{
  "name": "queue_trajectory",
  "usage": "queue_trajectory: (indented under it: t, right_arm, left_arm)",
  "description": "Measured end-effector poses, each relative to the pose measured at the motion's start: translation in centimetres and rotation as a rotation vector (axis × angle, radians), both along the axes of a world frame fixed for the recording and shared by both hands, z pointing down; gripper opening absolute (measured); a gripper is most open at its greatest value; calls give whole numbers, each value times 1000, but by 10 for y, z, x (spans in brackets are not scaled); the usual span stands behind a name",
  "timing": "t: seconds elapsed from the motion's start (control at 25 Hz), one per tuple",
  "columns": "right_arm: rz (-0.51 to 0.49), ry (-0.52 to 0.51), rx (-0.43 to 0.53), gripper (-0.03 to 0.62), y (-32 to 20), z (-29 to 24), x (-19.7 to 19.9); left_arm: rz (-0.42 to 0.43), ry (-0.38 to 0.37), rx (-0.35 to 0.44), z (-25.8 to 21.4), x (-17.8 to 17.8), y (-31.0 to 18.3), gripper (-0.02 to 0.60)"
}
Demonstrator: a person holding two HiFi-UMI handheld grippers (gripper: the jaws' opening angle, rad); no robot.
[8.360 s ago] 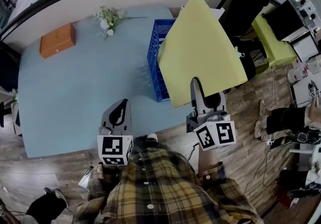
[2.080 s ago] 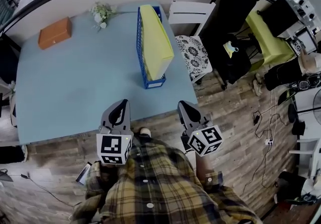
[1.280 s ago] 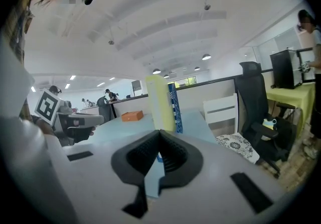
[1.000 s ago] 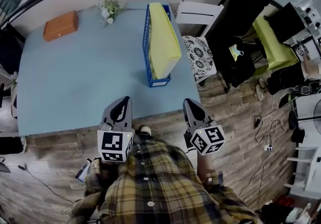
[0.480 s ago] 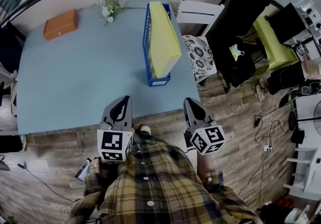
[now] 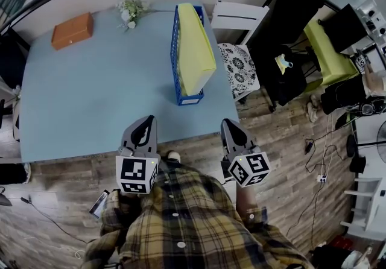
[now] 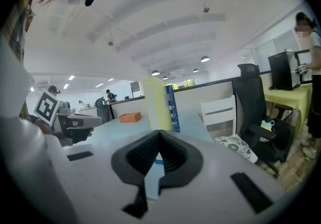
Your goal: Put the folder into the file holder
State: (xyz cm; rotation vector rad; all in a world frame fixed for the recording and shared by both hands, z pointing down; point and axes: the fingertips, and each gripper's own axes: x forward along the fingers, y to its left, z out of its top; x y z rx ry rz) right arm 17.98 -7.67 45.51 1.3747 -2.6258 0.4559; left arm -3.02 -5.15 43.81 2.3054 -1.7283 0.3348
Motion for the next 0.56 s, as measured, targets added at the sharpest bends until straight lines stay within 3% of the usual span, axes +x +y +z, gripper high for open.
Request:
queue_trajectory:
  t: [0.56]
  right_arm:
    - [3, 11, -2, 2, -4, 0, 0]
  left_arm:
    - [-4, -7, 1, -2, -5, -4, -9]
